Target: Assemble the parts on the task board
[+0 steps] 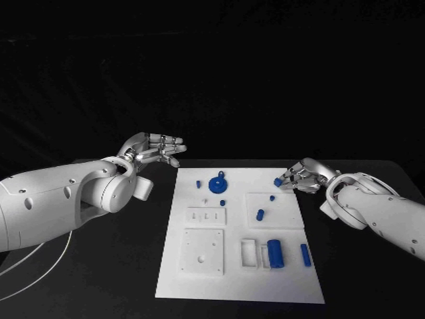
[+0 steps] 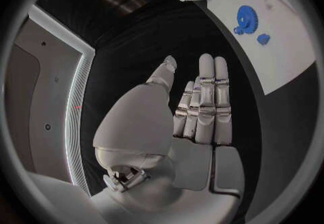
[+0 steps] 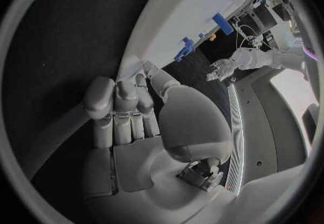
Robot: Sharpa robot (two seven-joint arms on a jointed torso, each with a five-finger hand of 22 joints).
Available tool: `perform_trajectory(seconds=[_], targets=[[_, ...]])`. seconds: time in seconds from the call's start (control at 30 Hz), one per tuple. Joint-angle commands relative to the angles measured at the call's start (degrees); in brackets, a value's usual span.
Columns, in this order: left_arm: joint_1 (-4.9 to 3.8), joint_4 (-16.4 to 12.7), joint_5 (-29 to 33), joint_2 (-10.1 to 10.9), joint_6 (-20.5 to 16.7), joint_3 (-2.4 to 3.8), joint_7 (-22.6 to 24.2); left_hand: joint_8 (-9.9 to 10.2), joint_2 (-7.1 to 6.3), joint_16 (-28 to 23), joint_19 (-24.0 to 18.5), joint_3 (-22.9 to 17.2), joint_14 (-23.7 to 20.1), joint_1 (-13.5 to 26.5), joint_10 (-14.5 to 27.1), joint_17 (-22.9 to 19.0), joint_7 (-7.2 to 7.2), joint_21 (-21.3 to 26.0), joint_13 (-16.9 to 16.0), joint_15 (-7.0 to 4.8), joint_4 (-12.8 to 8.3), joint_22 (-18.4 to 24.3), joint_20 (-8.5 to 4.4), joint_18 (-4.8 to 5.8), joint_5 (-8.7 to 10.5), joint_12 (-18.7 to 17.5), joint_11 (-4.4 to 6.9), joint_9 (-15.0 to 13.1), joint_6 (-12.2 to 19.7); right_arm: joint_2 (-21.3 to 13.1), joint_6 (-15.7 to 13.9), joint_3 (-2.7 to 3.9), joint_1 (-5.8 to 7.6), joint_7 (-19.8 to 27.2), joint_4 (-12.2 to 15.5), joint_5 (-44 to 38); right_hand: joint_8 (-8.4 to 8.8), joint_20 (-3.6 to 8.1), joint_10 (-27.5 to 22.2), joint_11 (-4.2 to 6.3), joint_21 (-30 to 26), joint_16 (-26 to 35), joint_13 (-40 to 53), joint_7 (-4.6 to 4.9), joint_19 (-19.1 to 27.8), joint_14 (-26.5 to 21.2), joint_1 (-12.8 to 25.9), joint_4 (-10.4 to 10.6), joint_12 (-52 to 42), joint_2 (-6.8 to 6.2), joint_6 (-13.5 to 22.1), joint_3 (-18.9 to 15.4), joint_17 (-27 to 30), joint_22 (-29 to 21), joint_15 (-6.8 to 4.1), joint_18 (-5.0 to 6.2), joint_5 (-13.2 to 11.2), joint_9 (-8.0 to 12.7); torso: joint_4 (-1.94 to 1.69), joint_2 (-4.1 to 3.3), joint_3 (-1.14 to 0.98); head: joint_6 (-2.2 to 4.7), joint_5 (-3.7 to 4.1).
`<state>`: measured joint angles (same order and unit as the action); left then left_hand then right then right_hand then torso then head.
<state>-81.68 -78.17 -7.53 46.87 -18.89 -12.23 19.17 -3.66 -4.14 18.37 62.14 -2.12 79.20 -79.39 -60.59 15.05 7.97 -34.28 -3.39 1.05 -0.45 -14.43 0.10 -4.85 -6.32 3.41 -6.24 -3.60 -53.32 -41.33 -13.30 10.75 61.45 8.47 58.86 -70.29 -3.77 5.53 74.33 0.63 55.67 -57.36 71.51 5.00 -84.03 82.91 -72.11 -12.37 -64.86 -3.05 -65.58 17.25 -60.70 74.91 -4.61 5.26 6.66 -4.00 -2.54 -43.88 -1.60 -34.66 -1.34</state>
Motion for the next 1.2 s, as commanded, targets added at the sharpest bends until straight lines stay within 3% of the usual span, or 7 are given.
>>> perform_trajectory(seconds=[0.03,0.33,1.2], targets=[[-0.01,0.0,-0.2,-0.1,0.8,0.04,0.4,-0.2,0.28,0.3,-0.3,-0.1,-0.4,-0.3,0.2,-0.1,-0.03,-0.2,-0.1,-0.04,-0.2,-0.1,-0.09,0.26,0.19,0.0,-0.02,-0.1,0.3,0.0,-1.4,0.02,-0.04,-0.6,0.0,-0.8,0.18,0.03,-0.6,-0.14,-0.2,0.4,-0.1,0.10,-3.6,0.1,0.1,0.4,0.3,-0.70,0.7,-0.9,0.0,6.9,0.17,-0.03,-0.1,0.0,0.04,-0.02,-0.02,0.03,-0.02],[-0.01,0.0,-0.2,-0.1,0.9,0.04,0.4,-0.2,0.23,0.3,-0.3,-0.1,-0.4,-0.3,0.3,-0.1,-0.02,-0.2,-0.1,-0.04,-0.2,-0.1,-0.08,0.26,0.31,0.0,-0.03,-0.1,0.5,0.2,-2.5,0.02,-0.04,-0.8,0.0,-0.9,0.16,-0.28,-1.2,-0.58,-0.3,0.4,-1.0,0.75,-3.6,0.1,-0.9,2.5,1.2,-1.26,3.4,-4.8,0.0,6.8,0.46,0.18,-1.1,0.0,0.03,-0.01,-0.06,-0.02,-0.12],[0.00,0.2,-0.2,-0.4,1.1,0.04,0.2,-0.2,0.21,0.3,-0.3,-0.1,-0.5,-0.3,0.2,-0.1,-0.01,-0.2,-0.1,-0.03,-0.1,-0.1,-0.07,0.25,0.41,0.0,-0.04,-0.1,0.5,1.8,-2.3,-0.01,-0.04,-0.8,-0.7,-1.2,0.15,-0.42,-1.4,-0.76,-0.3,0.5,-1.3,0.99,-3.6,0.1,-1.4,3.2,1.3,-1.43,4.5,-5.8,0.0,6.8,0.59,0.27,-2.2,0.0,0.00,-0.03,-0.05,0.07,0.01]])
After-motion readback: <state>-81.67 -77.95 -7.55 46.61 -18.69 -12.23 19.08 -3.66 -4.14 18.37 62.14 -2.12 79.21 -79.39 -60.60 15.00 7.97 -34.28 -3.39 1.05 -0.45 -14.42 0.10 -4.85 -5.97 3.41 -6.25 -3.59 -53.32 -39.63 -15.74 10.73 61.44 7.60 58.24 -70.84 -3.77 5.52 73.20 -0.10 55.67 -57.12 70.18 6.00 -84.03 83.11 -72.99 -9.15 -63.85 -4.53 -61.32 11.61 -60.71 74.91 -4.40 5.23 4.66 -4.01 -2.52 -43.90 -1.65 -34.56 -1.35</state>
